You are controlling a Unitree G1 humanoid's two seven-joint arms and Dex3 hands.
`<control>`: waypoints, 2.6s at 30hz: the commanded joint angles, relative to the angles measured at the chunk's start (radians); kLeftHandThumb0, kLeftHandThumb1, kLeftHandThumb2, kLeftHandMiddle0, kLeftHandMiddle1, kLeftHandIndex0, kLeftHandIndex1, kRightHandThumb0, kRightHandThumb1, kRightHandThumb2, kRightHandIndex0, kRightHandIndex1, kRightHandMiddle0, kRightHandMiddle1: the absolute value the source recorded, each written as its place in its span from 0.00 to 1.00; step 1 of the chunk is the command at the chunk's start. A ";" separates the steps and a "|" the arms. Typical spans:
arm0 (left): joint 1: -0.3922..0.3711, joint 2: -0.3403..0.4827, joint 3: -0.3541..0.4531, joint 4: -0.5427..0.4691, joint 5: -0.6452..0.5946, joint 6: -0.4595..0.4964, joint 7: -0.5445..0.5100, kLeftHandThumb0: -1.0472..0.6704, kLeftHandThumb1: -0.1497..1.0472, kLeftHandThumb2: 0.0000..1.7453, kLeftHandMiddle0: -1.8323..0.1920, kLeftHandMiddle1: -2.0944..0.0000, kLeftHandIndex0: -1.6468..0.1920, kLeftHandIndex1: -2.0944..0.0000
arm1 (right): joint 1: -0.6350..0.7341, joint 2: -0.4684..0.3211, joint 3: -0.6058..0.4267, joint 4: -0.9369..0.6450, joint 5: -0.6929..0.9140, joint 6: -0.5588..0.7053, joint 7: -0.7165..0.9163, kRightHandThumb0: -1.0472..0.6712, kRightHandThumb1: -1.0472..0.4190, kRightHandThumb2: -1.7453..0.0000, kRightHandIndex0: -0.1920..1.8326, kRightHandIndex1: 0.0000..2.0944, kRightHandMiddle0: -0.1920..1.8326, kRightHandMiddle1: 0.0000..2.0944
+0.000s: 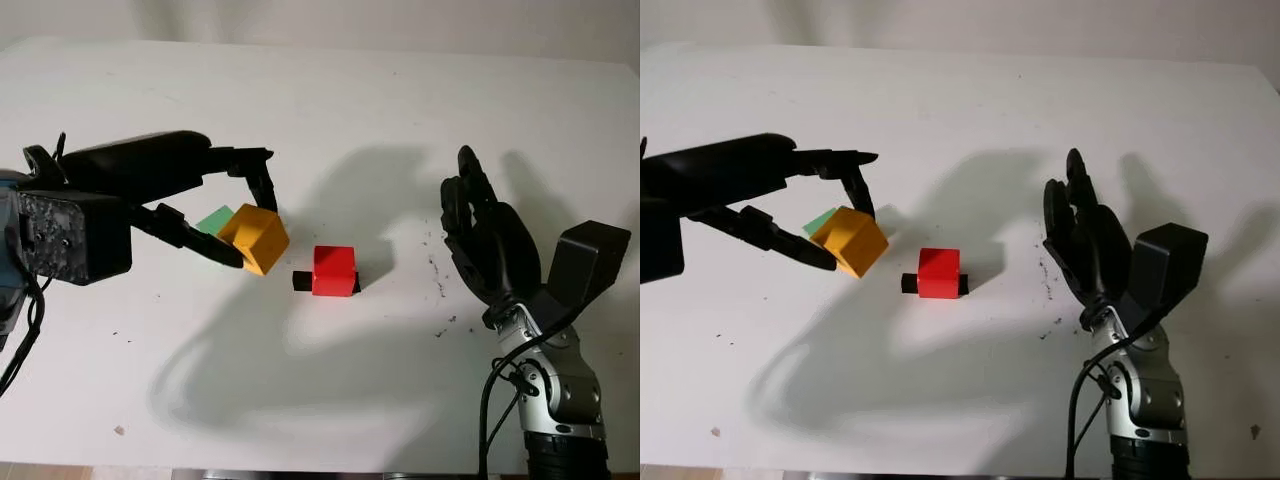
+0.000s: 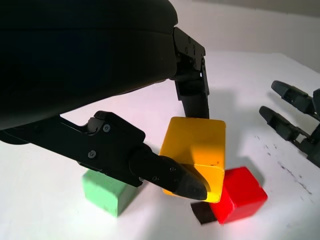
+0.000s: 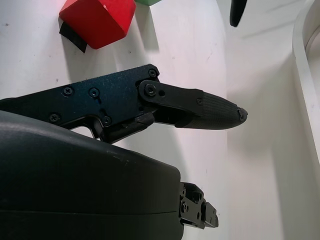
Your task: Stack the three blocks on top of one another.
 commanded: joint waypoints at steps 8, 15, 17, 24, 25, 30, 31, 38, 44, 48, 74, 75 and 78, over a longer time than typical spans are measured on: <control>-0.081 -0.084 -0.094 -0.153 0.119 0.235 -0.023 0.39 1.00 0.04 0.79 0.97 0.71 0.26 | -0.002 0.006 0.013 -0.018 -0.003 -0.005 -0.016 0.23 0.00 0.68 0.00 0.00 0.00 0.00; -0.066 -0.122 -0.127 -0.254 0.155 0.412 -0.065 0.40 1.00 0.04 0.79 0.97 0.72 0.23 | -0.001 0.014 0.016 -0.003 -0.003 -0.028 -0.019 0.23 0.00 0.68 0.00 0.00 0.00 0.00; -0.054 -0.133 -0.127 -0.286 0.158 0.458 -0.064 0.39 1.00 0.04 0.78 0.97 0.72 0.24 | 0.003 0.018 0.020 -0.005 -0.007 -0.028 -0.025 0.23 0.00 0.68 0.00 0.00 0.00 0.00; -0.053 -0.173 -0.149 -0.406 0.185 0.742 -0.073 0.40 1.00 0.05 0.79 0.98 0.76 0.19 | 0.001 0.028 0.027 -0.001 -0.013 -0.029 -0.039 0.23 0.00 0.69 0.00 0.00 0.00 0.00; -0.058 -0.175 -0.154 -0.414 0.187 0.771 -0.073 0.40 1.00 0.05 0.79 0.98 0.76 0.18 | 0.001 0.030 0.026 0.000 -0.008 -0.027 -0.038 0.23 0.00 0.69 0.00 0.00 0.00 0.00; -0.075 -0.200 -0.175 -0.429 0.204 0.860 -0.036 0.39 1.00 0.07 0.78 0.97 0.74 0.15 | -0.002 0.032 0.030 0.007 -0.008 -0.033 -0.036 0.24 0.00 0.68 0.00 0.00 0.00 0.00; -0.077 -0.210 -0.178 -0.428 0.210 0.875 -0.024 0.39 1.00 0.08 0.78 0.97 0.74 0.14 | -0.003 0.034 0.031 0.009 -0.010 -0.036 -0.038 0.24 0.00 0.68 0.00 0.00 0.00 0.00; -0.094 -0.245 -0.211 -0.408 0.202 0.969 -0.006 0.42 1.00 0.08 0.77 0.97 0.74 0.16 | 0.001 0.046 0.032 0.009 -0.006 -0.039 -0.044 0.24 0.00 0.68 0.00 0.00 0.00 0.00; -0.107 -0.238 -0.251 -0.385 0.202 1.008 -0.003 0.43 1.00 0.07 0.80 0.98 0.75 0.17 | 0.007 0.055 0.033 0.004 -0.006 -0.041 -0.049 0.24 0.00 0.68 0.00 0.00 0.00 0.00; -0.120 -0.230 -0.281 -0.375 0.213 1.018 -0.007 0.43 1.00 0.07 0.80 0.98 0.78 0.16 | 0.008 0.062 0.033 0.006 -0.005 -0.044 -0.049 0.24 0.00 0.68 0.00 0.00 0.00 0.00; -0.128 -0.238 -0.339 -0.368 0.253 1.034 0.003 0.42 1.00 0.06 0.79 0.97 0.76 0.19 | 0.012 0.077 0.030 0.012 -0.002 -0.059 -0.052 0.24 0.00 0.69 0.00 0.00 0.00 0.00; -0.127 -0.242 -0.338 -0.367 0.252 1.038 0.007 0.42 1.00 0.06 0.79 0.97 0.76 0.19 | 0.012 0.077 0.030 0.012 -0.002 -0.061 -0.052 0.24 0.00 0.69 0.00 0.00 0.00 0.00; -0.133 -0.256 -0.344 -0.363 0.252 1.059 0.015 0.42 1.00 0.05 0.73 0.94 0.76 0.18 | 0.013 0.073 0.035 0.016 -0.010 -0.070 -0.048 0.25 0.00 0.68 0.00 0.00 0.00 0.00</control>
